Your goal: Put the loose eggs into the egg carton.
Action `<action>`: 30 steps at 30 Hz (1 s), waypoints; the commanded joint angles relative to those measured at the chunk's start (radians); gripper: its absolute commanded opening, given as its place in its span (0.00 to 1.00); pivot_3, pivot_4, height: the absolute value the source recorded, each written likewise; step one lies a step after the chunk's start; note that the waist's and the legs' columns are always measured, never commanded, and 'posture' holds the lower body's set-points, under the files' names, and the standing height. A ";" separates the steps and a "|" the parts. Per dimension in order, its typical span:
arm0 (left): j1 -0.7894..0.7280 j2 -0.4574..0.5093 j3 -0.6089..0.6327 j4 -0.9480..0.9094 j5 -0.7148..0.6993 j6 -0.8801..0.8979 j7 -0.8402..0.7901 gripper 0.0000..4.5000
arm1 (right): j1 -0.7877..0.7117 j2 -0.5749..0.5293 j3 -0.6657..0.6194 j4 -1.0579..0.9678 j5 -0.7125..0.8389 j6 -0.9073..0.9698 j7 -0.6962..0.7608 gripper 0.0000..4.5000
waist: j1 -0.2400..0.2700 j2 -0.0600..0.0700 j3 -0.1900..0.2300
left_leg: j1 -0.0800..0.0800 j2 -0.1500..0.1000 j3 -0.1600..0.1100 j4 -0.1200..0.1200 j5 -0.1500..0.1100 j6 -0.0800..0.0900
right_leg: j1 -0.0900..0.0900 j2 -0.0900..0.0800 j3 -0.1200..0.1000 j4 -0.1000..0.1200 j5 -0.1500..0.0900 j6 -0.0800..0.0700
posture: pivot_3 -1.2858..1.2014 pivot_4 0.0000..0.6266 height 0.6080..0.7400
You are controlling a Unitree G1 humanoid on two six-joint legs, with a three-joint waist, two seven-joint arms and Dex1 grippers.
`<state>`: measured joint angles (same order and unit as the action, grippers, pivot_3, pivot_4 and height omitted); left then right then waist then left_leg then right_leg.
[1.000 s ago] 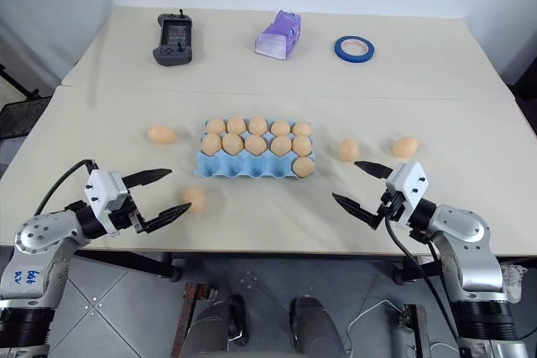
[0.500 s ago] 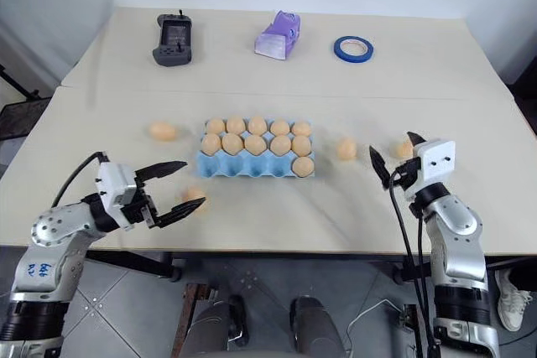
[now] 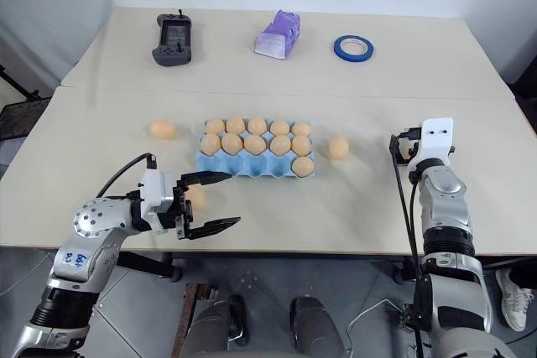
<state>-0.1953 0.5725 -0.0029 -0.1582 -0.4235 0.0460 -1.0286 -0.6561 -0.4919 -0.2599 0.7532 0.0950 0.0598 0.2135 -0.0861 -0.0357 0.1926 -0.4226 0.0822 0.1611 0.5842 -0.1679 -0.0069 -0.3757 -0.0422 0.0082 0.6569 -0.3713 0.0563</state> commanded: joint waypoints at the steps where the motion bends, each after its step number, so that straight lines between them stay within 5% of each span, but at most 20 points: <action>1: 0.006 0.010 0.020 -0.036 0.003 -0.021 0.003 1.00 | -0.009 -0.007 -0.005 -0.005 -0.001 -0.002 -0.023 1.00 | 0.000 0.000 0.000 | 0.000 0.000 0.000 0.000 0.000 0.000 | 0.000 0.000 0.000 0.000 0.000 0.000 | 0.52 0.24 1.00; 10: 0.010 -0.002 0.016 -0.022 0.015 -0.038 0.022 1.00 | 0.064 0.043 -0.008 -0.152 0.058 0.009 0.033 0.47 | 0.000 0.000 0.000 | 0.000 0.000 0.000 0.001 0.000 0.000 | 0.000 0.000 0.000 0.002 0.000 0.000 | 0.52 0.24 1.00; 21: 0.088 0.006 0.136 0.029 0.018 -0.051 0.124 1.00 | 0.021 0.156 0.187 -0.605 0.211 0.173 0.315 0.46 | -0.012 0.001 0.001 | 0.000 0.003 -0.001 0.001 -0.002 0.002 | -0.001 0.002 -0.001 0.005 0.000 0.000 | 0.52 0.24 1.00; 30: 0.180 0.018 0.220 0.025 0.025 -0.054 0.167 1.00 | 0.036 0.263 0.380 -0.642 0.141 0.202 0.355 0.46 | 0.002 0.001 0.001 | -0.001 0.001 -0.001 -0.003 -0.005 0.000 | -0.001 -0.002 -0.002 0.002 0.000 0.000 | 0.52 0.24 1.00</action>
<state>-0.0227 0.5842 0.1916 -0.1050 -0.4006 0.0090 -0.8736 -0.6234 -0.2285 0.1145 0.1332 0.2489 0.2864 0.5576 -0.0838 -0.0346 0.1933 -0.4233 0.0830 0.1600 0.5812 -0.1734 -0.0072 -0.3772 -0.0441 0.0061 0.6583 -0.3714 0.0557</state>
